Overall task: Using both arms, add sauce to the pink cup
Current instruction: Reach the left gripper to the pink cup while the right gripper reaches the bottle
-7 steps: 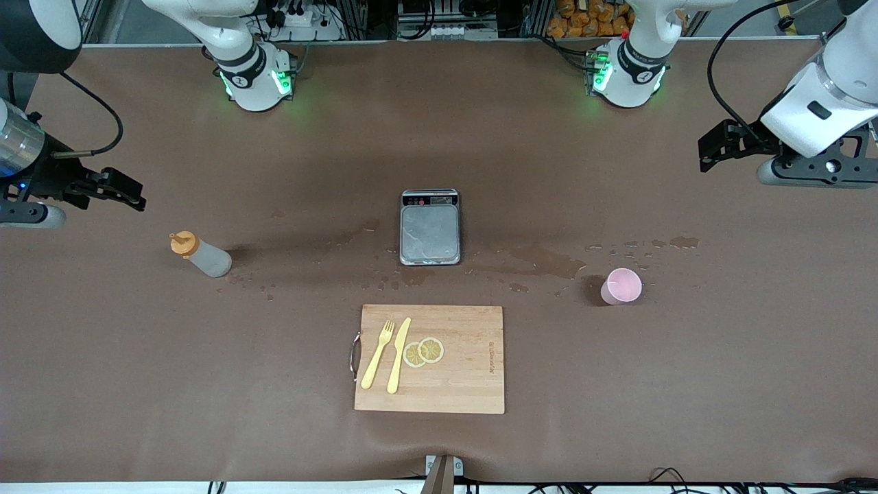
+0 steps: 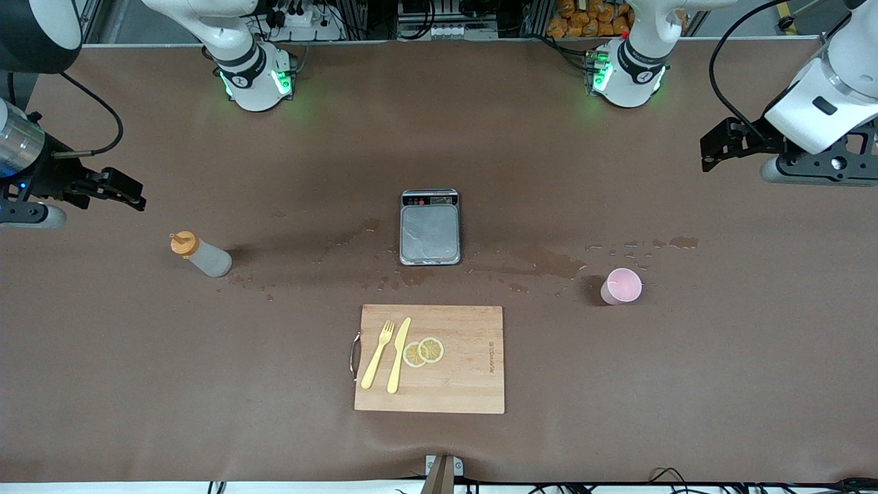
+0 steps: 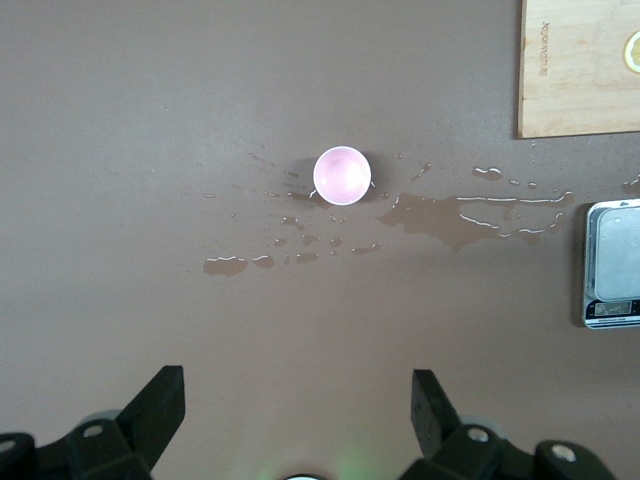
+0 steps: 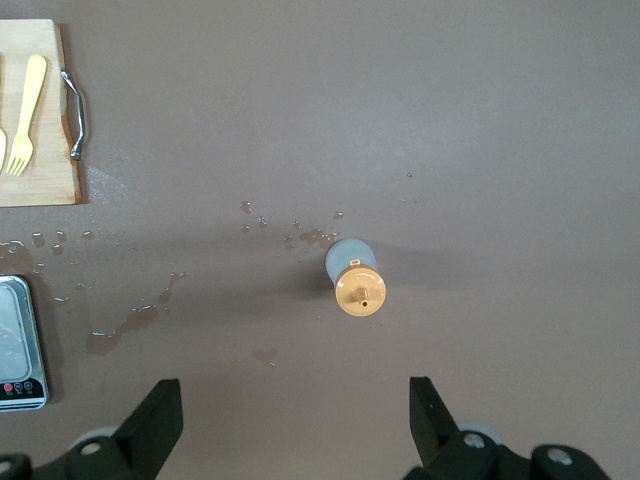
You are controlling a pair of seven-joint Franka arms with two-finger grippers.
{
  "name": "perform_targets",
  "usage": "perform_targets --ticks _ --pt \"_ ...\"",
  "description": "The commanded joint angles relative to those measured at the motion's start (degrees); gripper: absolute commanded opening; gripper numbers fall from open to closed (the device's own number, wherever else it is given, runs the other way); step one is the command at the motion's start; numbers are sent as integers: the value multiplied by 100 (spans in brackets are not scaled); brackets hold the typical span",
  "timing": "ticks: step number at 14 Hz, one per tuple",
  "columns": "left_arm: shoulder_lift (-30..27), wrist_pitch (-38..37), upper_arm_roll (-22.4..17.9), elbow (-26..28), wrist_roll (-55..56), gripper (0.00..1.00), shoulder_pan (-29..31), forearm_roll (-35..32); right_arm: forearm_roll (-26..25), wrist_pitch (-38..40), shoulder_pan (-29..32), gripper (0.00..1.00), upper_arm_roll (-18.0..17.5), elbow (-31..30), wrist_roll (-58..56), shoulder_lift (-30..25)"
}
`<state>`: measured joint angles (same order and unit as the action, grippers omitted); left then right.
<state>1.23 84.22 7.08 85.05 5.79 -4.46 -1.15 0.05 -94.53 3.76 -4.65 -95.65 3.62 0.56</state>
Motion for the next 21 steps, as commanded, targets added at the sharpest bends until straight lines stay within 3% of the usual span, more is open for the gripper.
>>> perform_targets --ticks 1,5,10,13,16,18,21 --pt "158 -99 57 -270 72 100 42 -140 -31 40 247 100 -80 37 -37 84" --pt "176 -64 57 -7 28 100 51 -52 -66 5 747 100 -89 28 -54 514" --pt "167 216 57 511 36 100 42 -43 513 -118 1513 100 -89 72 -63 981" --pt "167 1084 57 1257 36 100 59 -43 610 -135 1758 100 -89 81 42 1200" --pt "237 2157 57 2013 36 100 86 -43 1120 -109 2233 100 -80 99 60 1525" --pt "552 2623 65 2165 45 100 77 -35 1164 -83 2330 100 -89 64 103 1675" --pt "1149 3160 65 2165 98 100 77 -61 1708 -65 2725 100 -80 46 235 2043"
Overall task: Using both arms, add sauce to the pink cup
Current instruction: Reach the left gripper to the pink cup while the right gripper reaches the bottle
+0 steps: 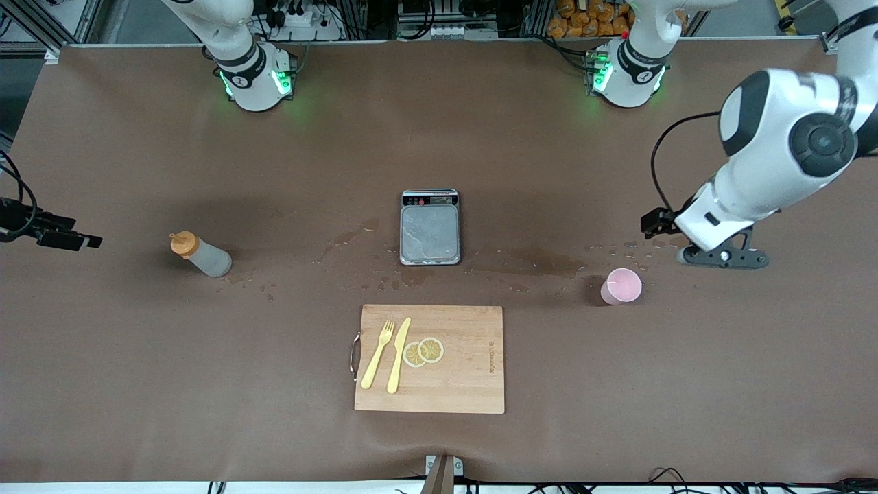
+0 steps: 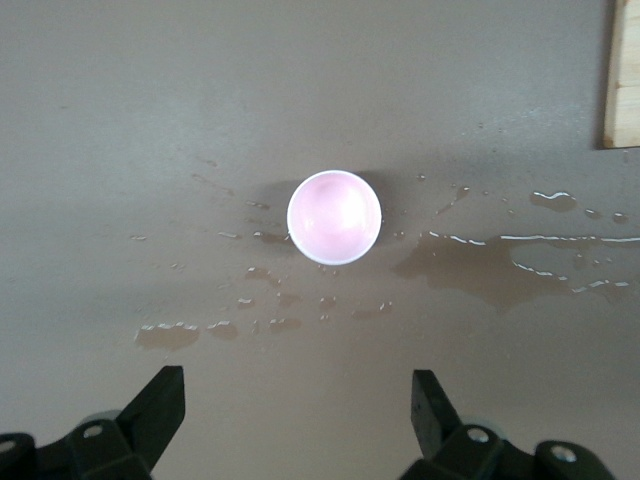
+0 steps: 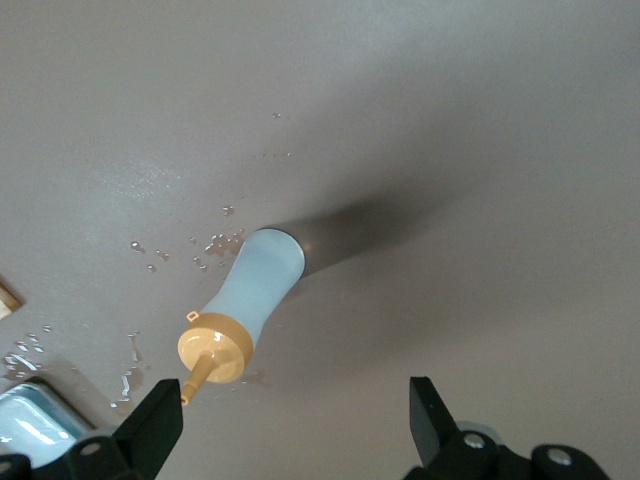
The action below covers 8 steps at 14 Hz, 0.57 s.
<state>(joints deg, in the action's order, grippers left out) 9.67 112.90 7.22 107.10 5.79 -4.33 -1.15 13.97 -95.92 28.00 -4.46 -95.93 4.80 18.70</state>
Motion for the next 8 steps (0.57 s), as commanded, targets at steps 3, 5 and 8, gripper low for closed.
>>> perform_targets --ticks 3,5,8 --pt "877 1057 51 -58 106 100 116 -52 352 126 478 100 -107 118 519 633" --pt "1124 1296 51 -110 106 100 125 -44 718 126 548 100 -107 153 1266 871" --pt "1396 1376 51 -207 133 100 125 -9 1273 135 706 100 -107 188 1637 1283"
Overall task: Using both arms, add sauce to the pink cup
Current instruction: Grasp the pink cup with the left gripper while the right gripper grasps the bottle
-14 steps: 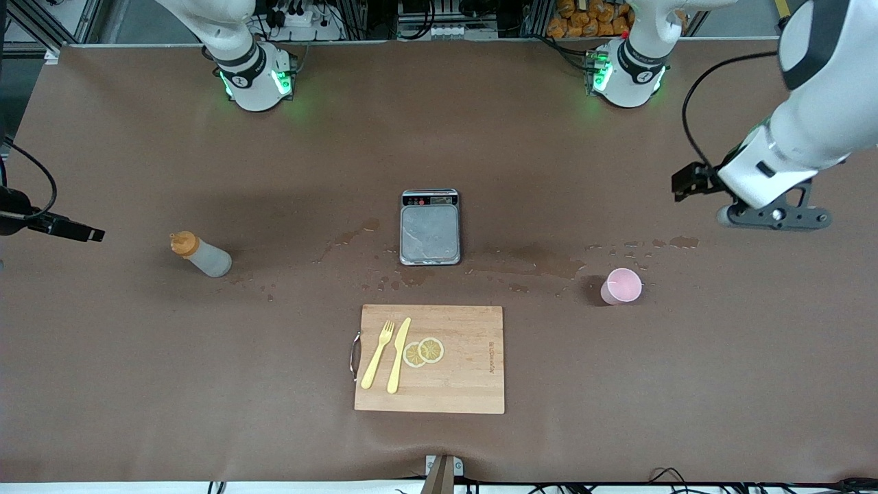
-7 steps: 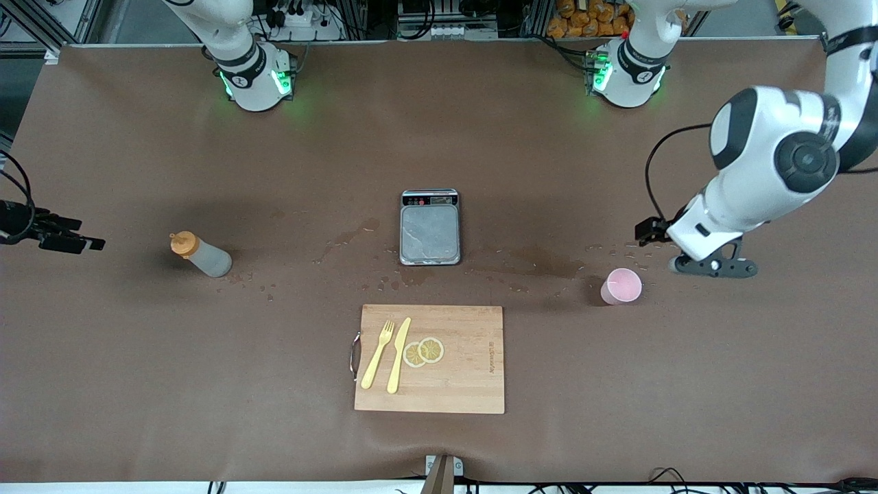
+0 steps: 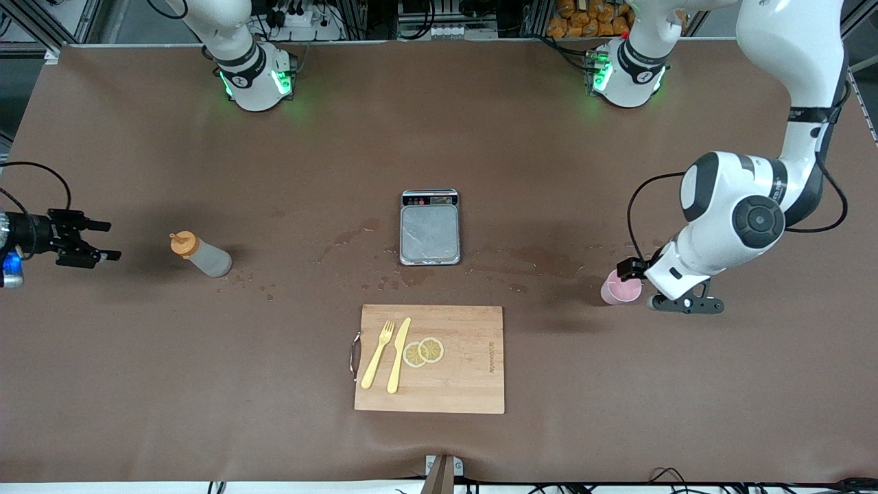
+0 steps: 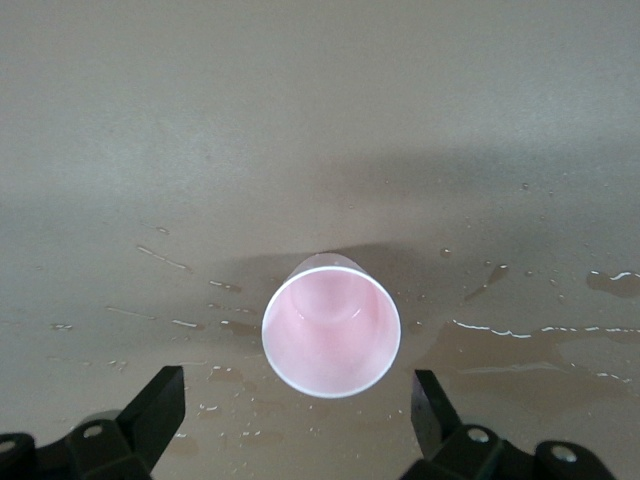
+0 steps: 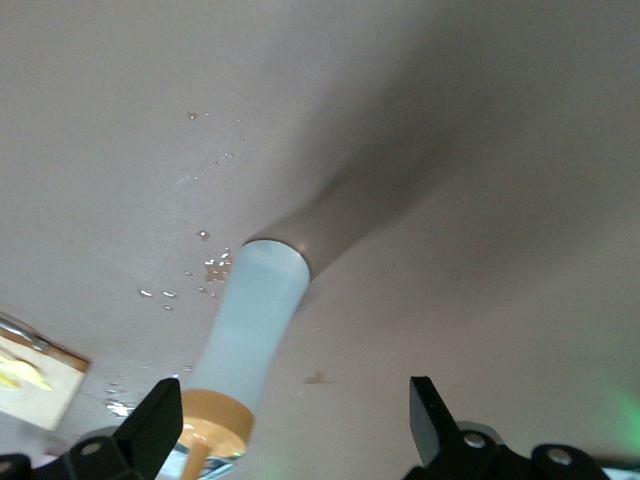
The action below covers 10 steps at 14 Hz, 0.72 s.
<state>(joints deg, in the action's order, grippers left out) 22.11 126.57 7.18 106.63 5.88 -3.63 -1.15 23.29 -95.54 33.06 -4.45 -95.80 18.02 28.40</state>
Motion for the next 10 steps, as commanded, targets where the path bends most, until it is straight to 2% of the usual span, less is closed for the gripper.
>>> perform_targets --ticks 1,4,8,10 --pt "197 8 47 -143 132 100 56 61 569 97 235 100 -109 236 499 498" --pt "294 8 55 -256 18 100 310 149 1167 114 420 100 -109 386 975 921" --pt "522 8 56 -370 18 100 249 159 1616 141 368 100 -109 351 1974 1220" --pt "724 8 47 -528 18 100 232 150 1687 237 394 100 -118 360 2004 1422"
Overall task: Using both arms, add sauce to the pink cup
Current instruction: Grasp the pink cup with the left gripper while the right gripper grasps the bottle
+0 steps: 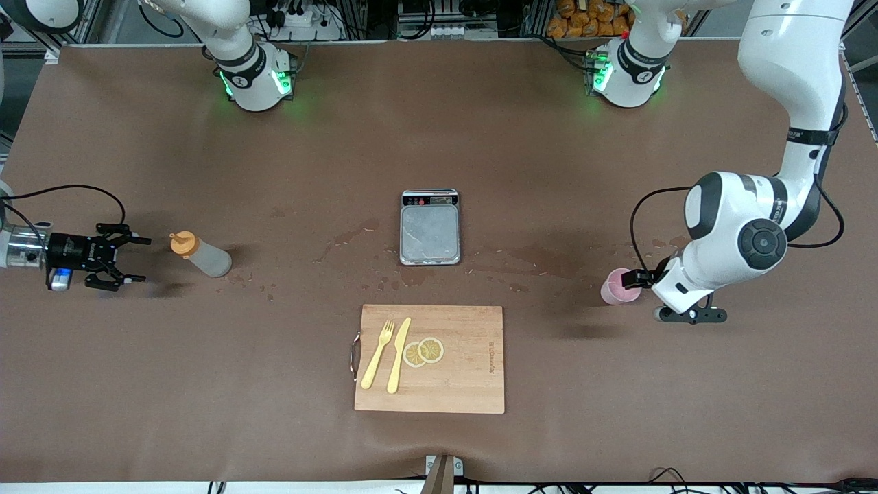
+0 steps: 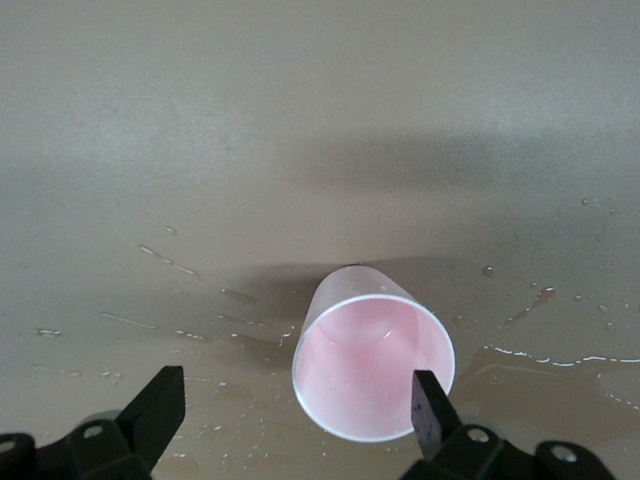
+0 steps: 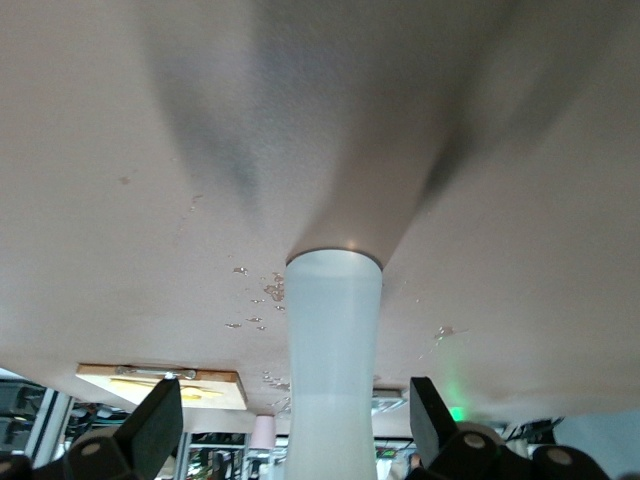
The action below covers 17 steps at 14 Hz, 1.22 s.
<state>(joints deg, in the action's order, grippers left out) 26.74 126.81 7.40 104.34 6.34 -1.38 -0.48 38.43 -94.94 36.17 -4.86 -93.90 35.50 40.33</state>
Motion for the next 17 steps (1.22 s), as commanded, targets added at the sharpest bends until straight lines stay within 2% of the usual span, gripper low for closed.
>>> perform_targets --ticks 1,6,13,15,17 --pt "340 -16 25 -369 -28 100 6 84 295 239 66 100 -76 171 247 300" --pt "481 -33 25 -335 -28 100 6 31 726 406 -57 100 -111 171 247 695" --pt "499 -165 25 -151 -1 100 15 22 868 600 -189 100 -120 162 221 933" --pt "499 -182 25 -133 17 0 15 13 868 679 -251 100 -120 162 212 986" --pt "473 -183 25 -36 -19 0 -11 13 894 705 -268 100 -120 162 203 1021"
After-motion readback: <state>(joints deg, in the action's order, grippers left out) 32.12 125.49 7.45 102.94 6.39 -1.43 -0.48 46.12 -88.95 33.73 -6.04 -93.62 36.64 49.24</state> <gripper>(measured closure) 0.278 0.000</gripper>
